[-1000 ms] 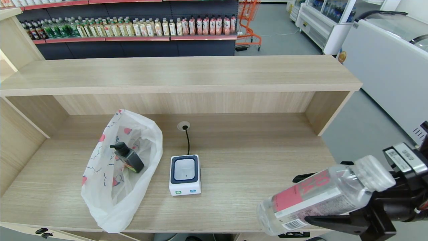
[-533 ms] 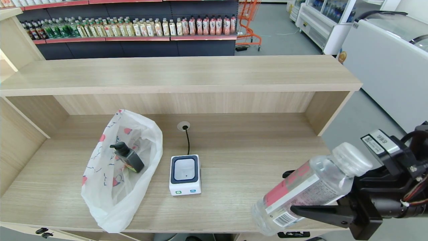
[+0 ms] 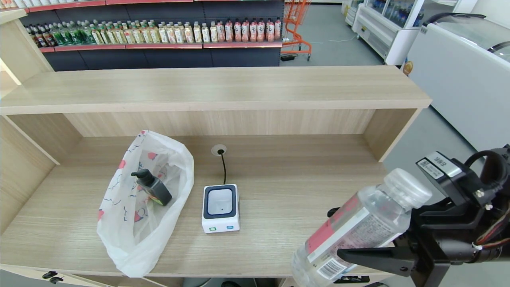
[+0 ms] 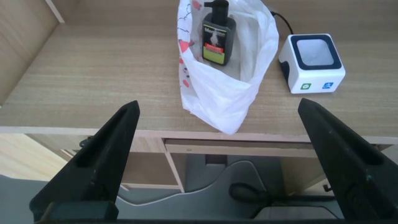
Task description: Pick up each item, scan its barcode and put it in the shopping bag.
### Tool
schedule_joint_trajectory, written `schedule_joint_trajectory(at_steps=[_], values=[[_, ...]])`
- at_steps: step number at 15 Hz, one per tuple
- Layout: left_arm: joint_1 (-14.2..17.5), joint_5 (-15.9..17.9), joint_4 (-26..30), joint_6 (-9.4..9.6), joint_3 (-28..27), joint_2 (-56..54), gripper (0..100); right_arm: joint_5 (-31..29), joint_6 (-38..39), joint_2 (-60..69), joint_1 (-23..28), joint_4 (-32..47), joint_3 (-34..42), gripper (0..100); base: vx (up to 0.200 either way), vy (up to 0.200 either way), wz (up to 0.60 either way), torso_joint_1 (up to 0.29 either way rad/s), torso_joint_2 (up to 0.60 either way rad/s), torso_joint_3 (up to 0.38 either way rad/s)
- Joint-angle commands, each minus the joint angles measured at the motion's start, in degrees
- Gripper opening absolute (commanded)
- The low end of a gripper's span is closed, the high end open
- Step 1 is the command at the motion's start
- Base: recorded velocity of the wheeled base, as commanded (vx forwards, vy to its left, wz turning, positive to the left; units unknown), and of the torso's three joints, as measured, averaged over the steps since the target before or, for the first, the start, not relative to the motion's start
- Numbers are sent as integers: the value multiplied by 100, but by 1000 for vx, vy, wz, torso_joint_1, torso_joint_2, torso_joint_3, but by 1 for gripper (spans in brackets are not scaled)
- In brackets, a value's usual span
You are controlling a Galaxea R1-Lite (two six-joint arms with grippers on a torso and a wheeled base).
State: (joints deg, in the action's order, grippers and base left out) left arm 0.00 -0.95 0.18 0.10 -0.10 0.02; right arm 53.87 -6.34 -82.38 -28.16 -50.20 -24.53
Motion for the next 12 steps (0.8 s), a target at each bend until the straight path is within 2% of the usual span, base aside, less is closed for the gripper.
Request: schedule_joint_trajectory(at_steps=[1,4,12], values=[[0,-2,-1,-1,1,-2,100,1,80,12,12,2,-17,0,0,0,0,0,0,0],[0,-2,-1,-1,1,-2,100,-193,186,3,12,19,-8,0,0,0,0,0,0,0],[0,-2,-1,-1,1,-2,100,-193,194,47,-5,125,-26,0,0,0,0,0,0,0]])
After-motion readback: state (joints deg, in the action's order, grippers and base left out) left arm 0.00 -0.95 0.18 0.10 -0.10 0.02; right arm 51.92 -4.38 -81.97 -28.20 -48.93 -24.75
